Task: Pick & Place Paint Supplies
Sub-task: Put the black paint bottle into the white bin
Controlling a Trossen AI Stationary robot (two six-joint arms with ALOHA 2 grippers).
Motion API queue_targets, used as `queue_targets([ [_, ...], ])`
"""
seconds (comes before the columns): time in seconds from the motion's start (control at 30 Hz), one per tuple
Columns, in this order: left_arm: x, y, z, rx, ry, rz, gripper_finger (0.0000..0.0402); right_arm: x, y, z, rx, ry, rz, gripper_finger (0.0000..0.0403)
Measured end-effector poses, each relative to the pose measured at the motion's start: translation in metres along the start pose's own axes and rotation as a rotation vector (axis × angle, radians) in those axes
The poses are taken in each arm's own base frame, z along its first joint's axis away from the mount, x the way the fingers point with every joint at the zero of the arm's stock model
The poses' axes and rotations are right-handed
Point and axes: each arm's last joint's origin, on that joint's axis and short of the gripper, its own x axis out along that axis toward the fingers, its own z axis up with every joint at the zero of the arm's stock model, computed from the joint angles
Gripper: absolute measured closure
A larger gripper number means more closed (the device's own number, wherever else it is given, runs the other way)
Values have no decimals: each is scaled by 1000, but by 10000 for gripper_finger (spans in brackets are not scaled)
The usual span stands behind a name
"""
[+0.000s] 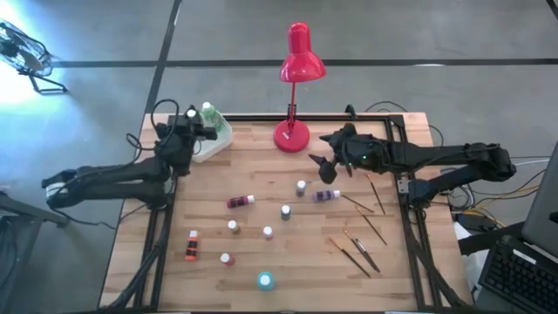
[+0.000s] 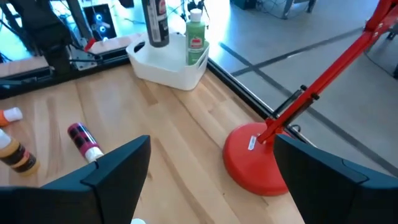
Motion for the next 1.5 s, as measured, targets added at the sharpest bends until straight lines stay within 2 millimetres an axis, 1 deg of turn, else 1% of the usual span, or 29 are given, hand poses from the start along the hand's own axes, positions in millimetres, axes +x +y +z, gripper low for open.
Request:
queue_targets([
  [0.23,13,2,-16,-1,35,70,278,-3,-4,-3,10,-16,-3,98],
  [0.53,35,3,-34,-24,61,98,278,5,-2,-8,-29,12,-9,127],
  [0.8,52,1,-44,-15,97,143,278,5,-2,-9,-52,17,-10,153],
  [1.0,63,1,-54,-5,119,161,278,5,-2,-9,-52,18,-10,170],
  [1.27,71,0,-65,-17,127,187,278,5,-2,-9,-54,24,-12,183],
  [1.4,72,-1,-68,-11,133,179,278,5,-2,-9,-54,24,-11,181],
  [1.43,72,-2,-69,-8,136,179,276,5,-2,-9,-54,24,-11,178],
  [1.5,72,-2,-69,-4,139,179,255,5,-2,-9,-54,24,-11,172],
])
